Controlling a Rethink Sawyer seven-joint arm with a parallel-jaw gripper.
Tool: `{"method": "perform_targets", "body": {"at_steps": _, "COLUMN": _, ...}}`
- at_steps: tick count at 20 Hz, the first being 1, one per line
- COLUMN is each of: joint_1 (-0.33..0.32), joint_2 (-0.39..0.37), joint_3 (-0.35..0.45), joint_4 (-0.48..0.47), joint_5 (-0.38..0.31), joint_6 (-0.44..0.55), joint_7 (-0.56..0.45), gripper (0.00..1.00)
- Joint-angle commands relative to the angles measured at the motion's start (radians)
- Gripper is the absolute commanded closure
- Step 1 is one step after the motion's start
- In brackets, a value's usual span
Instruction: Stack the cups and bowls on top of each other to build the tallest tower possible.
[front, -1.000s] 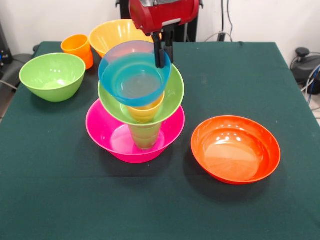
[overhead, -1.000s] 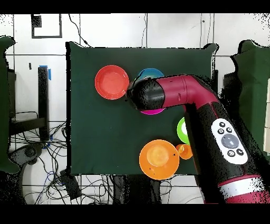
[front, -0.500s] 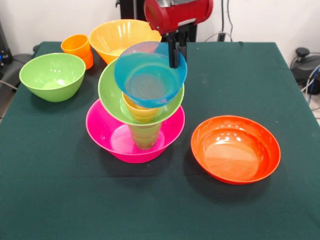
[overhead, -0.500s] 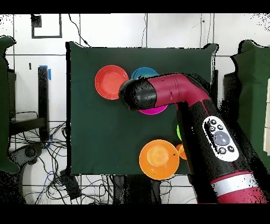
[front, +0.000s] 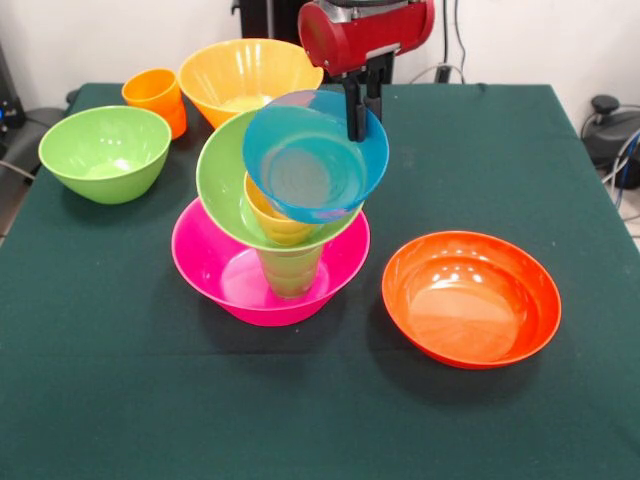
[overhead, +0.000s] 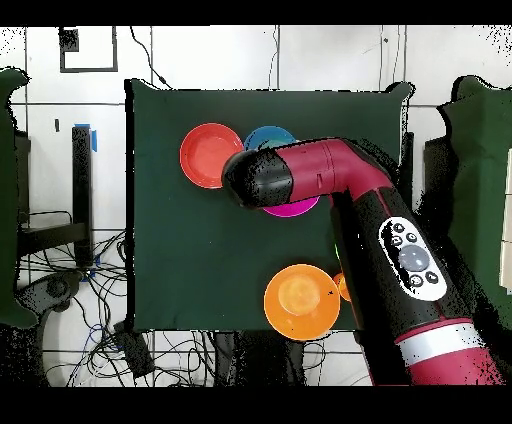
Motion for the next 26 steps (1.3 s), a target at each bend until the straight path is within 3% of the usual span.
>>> {"method": "perform_targets", "body": {"at_steps": 1, "joint_1": 0.005, "joint_2": 0.083, "joint_3": -0.020, "joint_4": -0.032, "joint_5": -0.039, "joint_6": -0.018, "joint_7": -0.015, "gripper": 1.00}}
{"method": "perform_targets", "body": {"at_steps": 7, "joint_1": 0.002, "joint_2": 0.103, "joint_3": -0.014, "joint_4": -0.063, "joint_5": -0.020, "joint_6": 0.032, "joint_7": -0.036, "gripper": 1.00}}
{"method": "perform_targets", "body": {"at_steps": 21, "joint_1": -0.018, "joint_2": -0.037, "joint_3": 0.001, "joint_4": 0.010, "joint_5": 0.040, "joint_6": 0.100, "joint_7": -0.043, "gripper": 1.00}}
{"method": "perform_targets", "body": {"at_steps": 26, "joint_1": 0.003, "joint_2": -0.050, "joint_3": -0.005, "joint_4": 0.002, "joint_5": 0.048, "joint_6": 0.106, "joint_7": -0.033, "gripper": 1.00}}
